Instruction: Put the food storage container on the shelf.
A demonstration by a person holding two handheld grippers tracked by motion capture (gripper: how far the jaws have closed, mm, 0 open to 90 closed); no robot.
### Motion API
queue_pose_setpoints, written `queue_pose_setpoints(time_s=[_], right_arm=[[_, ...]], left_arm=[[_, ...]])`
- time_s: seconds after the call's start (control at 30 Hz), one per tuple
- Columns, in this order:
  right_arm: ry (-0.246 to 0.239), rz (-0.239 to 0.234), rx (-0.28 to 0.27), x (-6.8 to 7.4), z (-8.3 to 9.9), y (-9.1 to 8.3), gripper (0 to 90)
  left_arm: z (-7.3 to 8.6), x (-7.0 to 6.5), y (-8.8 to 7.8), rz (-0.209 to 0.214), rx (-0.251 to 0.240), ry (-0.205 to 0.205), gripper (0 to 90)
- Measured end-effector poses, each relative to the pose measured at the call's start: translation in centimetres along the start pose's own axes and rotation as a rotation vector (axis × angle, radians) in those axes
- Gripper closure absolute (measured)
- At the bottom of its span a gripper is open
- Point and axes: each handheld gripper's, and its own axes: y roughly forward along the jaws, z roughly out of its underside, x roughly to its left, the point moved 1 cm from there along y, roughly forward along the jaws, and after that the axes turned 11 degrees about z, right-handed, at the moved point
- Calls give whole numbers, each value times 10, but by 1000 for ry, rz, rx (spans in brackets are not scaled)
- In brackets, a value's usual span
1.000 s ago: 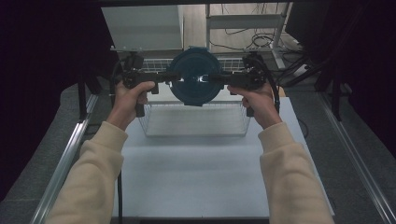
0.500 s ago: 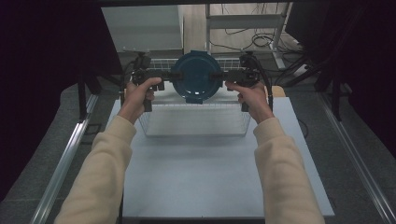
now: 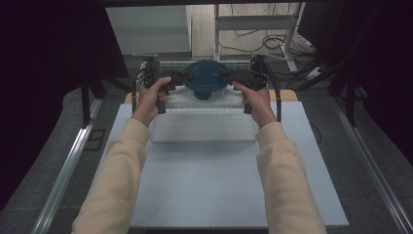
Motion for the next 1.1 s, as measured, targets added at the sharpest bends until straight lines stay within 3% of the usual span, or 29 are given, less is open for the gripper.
queue_pose_setpoints(time_s=[0.13, 0.17, 0.27, 0.37, 0.47, 0.57, 0.7, 0.83, 0.97, 1.1], right_arm=[[-4, 2, -13, 1, 1, 0, 327], [-9, 11, -15, 2, 2, 0, 306], [-68, 99, -54, 9, 5, -5, 223], [-90, 127, -82, 18, 8, -15, 163], [-196, 179, -95, 26, 15, -28, 150], [-291, 197, -99, 29, 25, -42, 149], [-403, 234, -118, 31, 40, -60, 154], [-482, 208, -133, 31, 62, -79, 162], [-478, 129, -131, 25, 93, -97, 166], [-526, 141, -141, 12, 131, -111, 168]], left_arm=[[1, -1, 0, -7, 1, 12, 317], [1, -3, 0, -27, -3, 27, 307], [0, -10, -5, -71, -46, 84, 236], [1, -21, -15, -121, -74, 149, 207], [7, -34, -24, -140, -50, 213, 205], [18, -48, -30, -154, -22, 284, 207], [40, -62, -40, -162, 9, 351, 207], [69, -72, -51, -175, 35, 416, 213], [105, -77, -59, -181, 70, 464, 215], [146, -71, -69, -178, 95, 486, 214]])
